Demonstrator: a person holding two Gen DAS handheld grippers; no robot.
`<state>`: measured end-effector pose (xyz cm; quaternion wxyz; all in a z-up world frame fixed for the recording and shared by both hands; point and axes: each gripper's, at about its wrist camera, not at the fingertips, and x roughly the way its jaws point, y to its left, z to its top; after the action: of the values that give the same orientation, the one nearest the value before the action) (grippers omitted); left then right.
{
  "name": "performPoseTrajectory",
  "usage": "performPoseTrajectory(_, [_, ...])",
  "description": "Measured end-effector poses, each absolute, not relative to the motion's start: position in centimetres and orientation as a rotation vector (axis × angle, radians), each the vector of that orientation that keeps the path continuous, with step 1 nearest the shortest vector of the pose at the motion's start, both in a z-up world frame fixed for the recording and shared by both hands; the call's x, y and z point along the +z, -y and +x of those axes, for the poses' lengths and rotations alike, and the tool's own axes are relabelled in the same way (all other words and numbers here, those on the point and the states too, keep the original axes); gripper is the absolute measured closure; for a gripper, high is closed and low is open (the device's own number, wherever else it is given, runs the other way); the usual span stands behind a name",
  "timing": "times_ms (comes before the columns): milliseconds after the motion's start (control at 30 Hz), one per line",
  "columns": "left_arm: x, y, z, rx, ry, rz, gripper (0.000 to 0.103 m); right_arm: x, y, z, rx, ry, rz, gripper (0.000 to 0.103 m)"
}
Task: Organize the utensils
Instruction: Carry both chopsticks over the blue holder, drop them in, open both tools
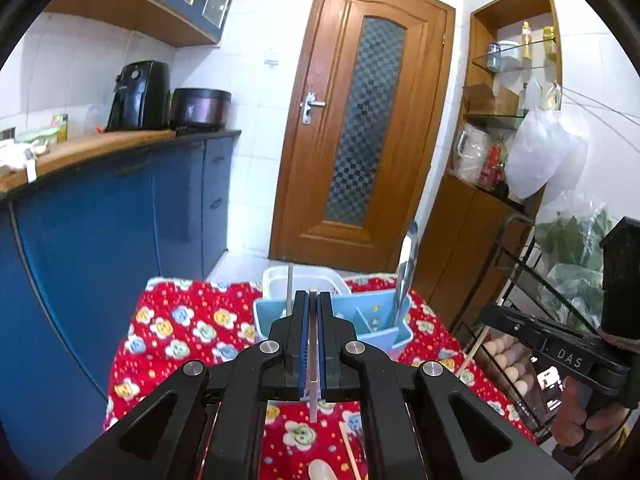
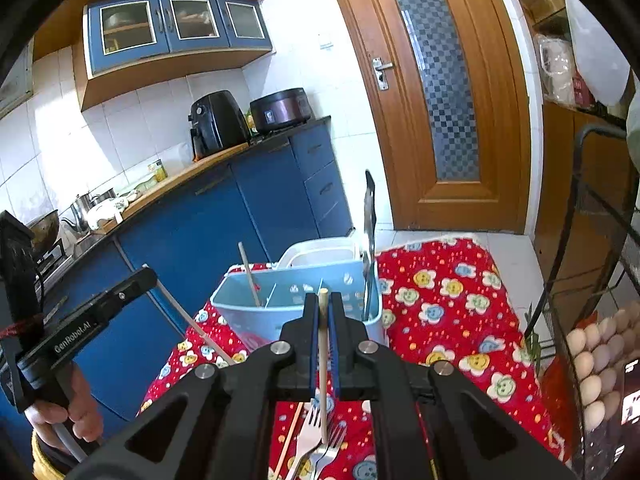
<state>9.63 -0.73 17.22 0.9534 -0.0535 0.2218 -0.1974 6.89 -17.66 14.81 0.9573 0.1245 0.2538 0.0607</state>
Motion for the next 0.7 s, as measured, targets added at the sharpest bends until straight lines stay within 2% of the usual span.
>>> performPoseTrajectory(700, [25.4,0.9,12.6,-0.334,-0.325,-0.068,0.1,20.0,18.3,10.2,0.062,-0.434,0.173,0.097])
